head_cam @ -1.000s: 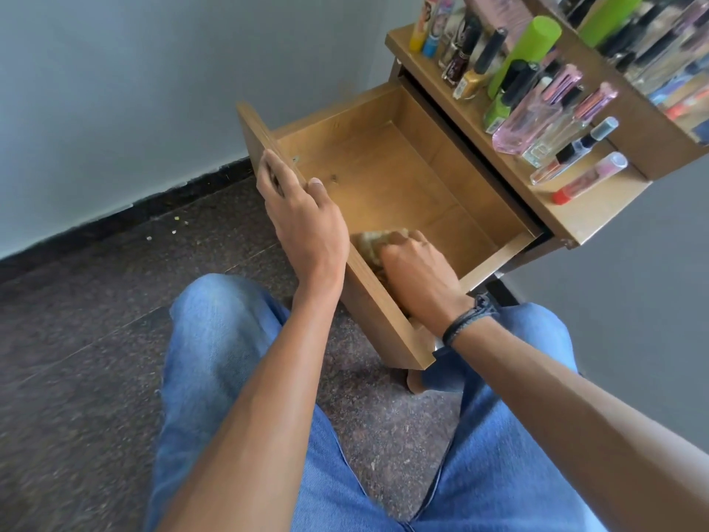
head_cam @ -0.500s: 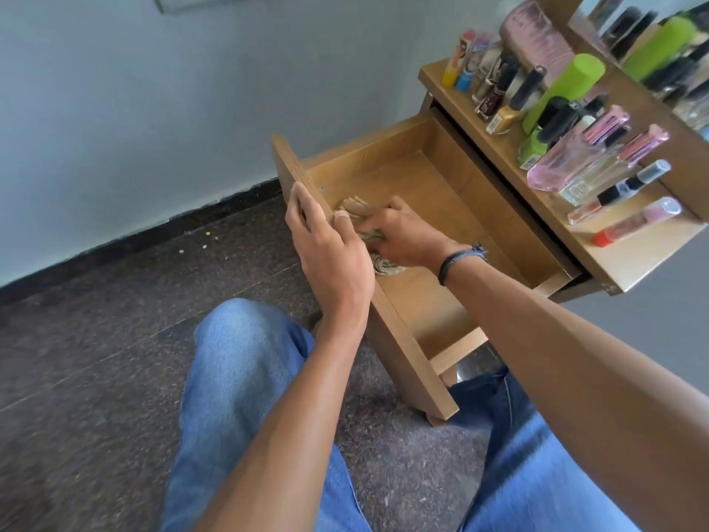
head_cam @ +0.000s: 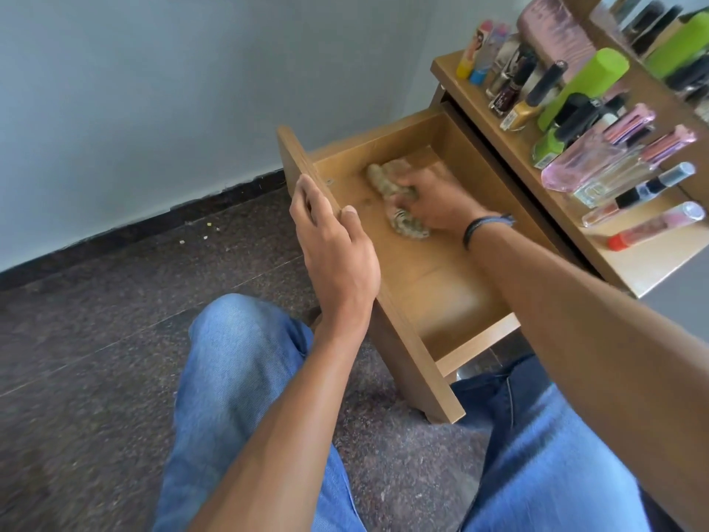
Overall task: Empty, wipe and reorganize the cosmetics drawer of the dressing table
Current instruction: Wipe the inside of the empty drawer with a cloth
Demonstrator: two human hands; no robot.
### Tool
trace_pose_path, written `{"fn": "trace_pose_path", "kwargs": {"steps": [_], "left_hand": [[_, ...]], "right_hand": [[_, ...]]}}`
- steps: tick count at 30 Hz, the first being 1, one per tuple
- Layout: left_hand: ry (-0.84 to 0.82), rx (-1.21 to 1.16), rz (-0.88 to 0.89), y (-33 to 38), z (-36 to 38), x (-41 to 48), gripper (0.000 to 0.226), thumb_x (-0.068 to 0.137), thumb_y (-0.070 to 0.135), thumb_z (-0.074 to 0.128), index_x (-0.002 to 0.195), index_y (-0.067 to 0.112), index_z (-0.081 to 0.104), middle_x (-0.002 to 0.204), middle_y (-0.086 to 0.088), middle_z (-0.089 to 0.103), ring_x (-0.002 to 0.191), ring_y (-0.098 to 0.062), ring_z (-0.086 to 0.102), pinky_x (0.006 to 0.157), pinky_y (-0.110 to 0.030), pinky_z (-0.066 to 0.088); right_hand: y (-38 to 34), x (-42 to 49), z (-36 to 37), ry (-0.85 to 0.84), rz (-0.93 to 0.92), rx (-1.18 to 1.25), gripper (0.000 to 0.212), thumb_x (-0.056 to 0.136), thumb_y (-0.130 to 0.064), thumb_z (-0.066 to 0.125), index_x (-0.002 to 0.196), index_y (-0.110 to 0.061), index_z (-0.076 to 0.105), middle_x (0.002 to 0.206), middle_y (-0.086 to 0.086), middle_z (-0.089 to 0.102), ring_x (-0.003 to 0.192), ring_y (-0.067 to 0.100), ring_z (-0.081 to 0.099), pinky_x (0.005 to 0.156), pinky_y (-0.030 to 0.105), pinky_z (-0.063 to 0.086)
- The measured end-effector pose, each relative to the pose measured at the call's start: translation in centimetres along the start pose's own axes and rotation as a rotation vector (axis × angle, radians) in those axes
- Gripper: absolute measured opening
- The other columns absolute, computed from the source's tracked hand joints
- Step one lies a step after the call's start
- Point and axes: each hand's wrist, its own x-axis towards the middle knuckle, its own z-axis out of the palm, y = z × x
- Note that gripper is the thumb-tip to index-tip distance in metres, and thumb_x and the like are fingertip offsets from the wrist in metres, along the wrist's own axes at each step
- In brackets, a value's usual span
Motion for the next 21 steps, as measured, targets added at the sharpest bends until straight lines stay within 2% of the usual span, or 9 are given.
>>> {"fn": "trace_pose_path", "kwargs": {"steps": [2,4,7,10,13,17,21], "left_hand": [[-0.004,0.005,0.007,0.1,0.0,0.0,0.058,0.104,0.015,0.041,0.157,0.006,0.021,0.161,-0.003,0.024,0.141,-0.017,0.037,0.111,-0.033,0.040],[-0.012,0.011,0.019,0.2,0.1,-0.1,0.057,0.105,0.015,0.042,0.157,0.006,0.020,0.161,-0.005,0.024,0.141,-0.018,0.038,0.109,-0.031,0.042],[-0.012,0.010,0.025,0.6,0.3,-0.5,0.058,0.105,0.013,0.042,0.157,0.003,0.020,0.160,-0.007,0.024,0.140,-0.021,0.039,0.109,-0.032,0.042],[-0.005,0.017,0.021,0.7,0.5,-0.6,0.058,0.104,0.012,0.042,0.157,0.003,0.020,0.159,-0.008,0.026,0.140,-0.021,0.039,0.110,-0.031,0.041],[-0.001,0.019,0.011,0.5,0.5,-0.4,0.058,0.104,0.012,0.043,0.157,0.003,0.021,0.159,-0.007,0.026,0.140,-0.021,0.039,0.110,-0.034,0.041],[-0.006,0.032,0.012,0.4,0.6,-0.3,0.059,0.104,0.013,0.042,0.157,0.005,0.020,0.160,-0.006,0.025,0.141,-0.022,0.038,0.109,-0.041,0.042],[-0.012,0.037,0.011,0.2,0.5,-0.1,0.058,0.104,0.014,0.042,0.157,0.006,0.019,0.160,-0.006,0.024,0.142,-0.022,0.037,0.110,-0.043,0.041]], "right_hand": [[2.3,0.3,-1.2,0.002,0.090,-0.049,0.052,0.104,-0.039,0.052,0.154,-0.030,0.042,0.159,0.015,0.039,0.144,0.038,0.035,0.122,0.039,0.028],[3.3,1.0,-1.8,0.005,0.119,-0.104,0.052,0.105,-0.037,0.048,0.156,-0.027,0.039,0.160,0.022,0.033,0.144,0.043,0.031,0.119,0.040,0.026],[2.8,2.0,-1.5,-0.021,0.099,-0.208,0.052,0.106,-0.031,0.041,0.156,-0.016,0.037,0.166,0.017,0.025,0.148,0.041,0.025,0.117,0.039,0.021],[1.9,1.5,-0.6,-0.041,0.103,-0.221,0.059,0.102,-0.036,0.040,0.158,-0.026,0.027,0.169,0.005,0.018,0.147,0.041,0.018,0.118,0.050,0.024],[-0.4,0.0,0.9,-0.043,0.013,-0.234,0.061,0.103,-0.051,0.034,0.160,-0.038,0.018,0.170,-0.004,0.013,0.146,0.043,0.017,0.119,0.056,0.027],[-4.3,-1.7,3.2,-0.020,-0.162,-0.254,0.054,0.104,-0.058,0.026,0.157,-0.050,0.018,0.169,-0.011,0.010,0.135,0.034,0.026,0.112,0.049,0.035],[-4.5,-2.1,3.6,0.024,-0.206,-0.219,0.050,0.105,-0.057,0.027,0.155,-0.054,0.021,0.167,-0.017,0.016,0.126,0.027,0.028,0.110,0.042,0.034]]}}
